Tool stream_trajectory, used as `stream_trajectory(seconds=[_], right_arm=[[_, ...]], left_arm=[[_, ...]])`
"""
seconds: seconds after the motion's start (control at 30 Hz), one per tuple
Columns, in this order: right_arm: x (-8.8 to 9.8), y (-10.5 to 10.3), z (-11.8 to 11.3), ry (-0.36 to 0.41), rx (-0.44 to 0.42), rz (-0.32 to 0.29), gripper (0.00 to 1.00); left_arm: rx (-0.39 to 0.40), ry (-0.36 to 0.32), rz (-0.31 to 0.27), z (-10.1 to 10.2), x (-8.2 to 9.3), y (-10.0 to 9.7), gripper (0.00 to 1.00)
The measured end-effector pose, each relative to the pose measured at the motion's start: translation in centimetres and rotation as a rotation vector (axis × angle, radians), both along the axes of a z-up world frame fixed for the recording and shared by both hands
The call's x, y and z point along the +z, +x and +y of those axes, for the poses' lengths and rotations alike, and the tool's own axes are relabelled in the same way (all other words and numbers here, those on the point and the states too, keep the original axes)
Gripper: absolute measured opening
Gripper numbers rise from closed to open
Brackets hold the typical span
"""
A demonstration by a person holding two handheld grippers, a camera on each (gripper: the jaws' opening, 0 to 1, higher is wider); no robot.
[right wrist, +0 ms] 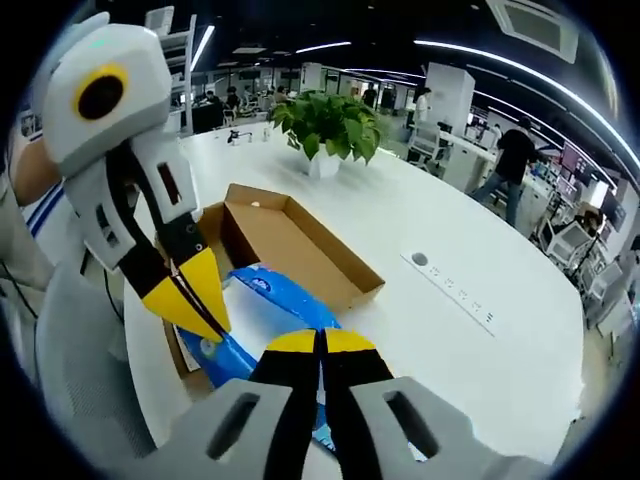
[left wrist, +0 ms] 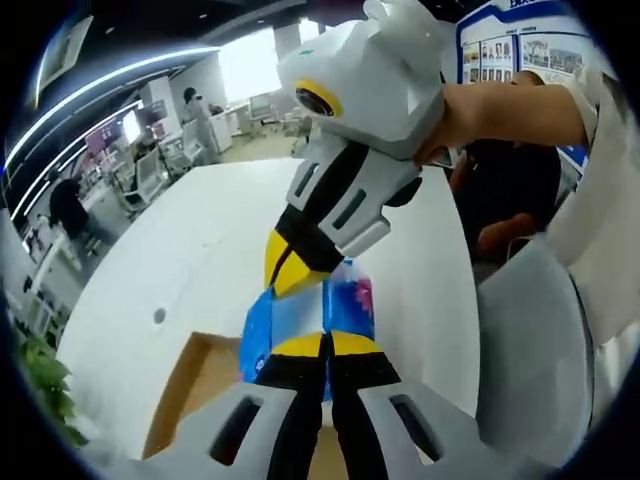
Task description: Operate the shoe box by opening the lid, removing the specified soft item, and placing it in the target area until the item is outside and the box remains undamaged.
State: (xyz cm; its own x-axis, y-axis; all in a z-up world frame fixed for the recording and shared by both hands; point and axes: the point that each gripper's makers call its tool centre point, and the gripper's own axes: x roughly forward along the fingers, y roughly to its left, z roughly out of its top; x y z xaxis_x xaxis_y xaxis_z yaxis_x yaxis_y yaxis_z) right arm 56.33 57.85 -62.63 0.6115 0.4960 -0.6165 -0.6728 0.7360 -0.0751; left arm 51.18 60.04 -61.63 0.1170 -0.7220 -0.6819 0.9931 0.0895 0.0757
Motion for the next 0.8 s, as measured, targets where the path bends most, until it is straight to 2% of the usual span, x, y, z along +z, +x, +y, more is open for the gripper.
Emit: stream_trajectory(seconds=[0.4,0.8], right_arm=[[-0.8,-0.8,-3.6,-0.002,-0.049,0.025,0.0],[-1.4,-0.8,-7.6,-0.001,-0.108,0.049,0.0]], left_arm=[[-0.075,-0.004,0.012,-4.5,-0.9,-1.0,0.0],[-0.118,-0.022,0.011,-8.2,-1.5,-1.0,0.0]])
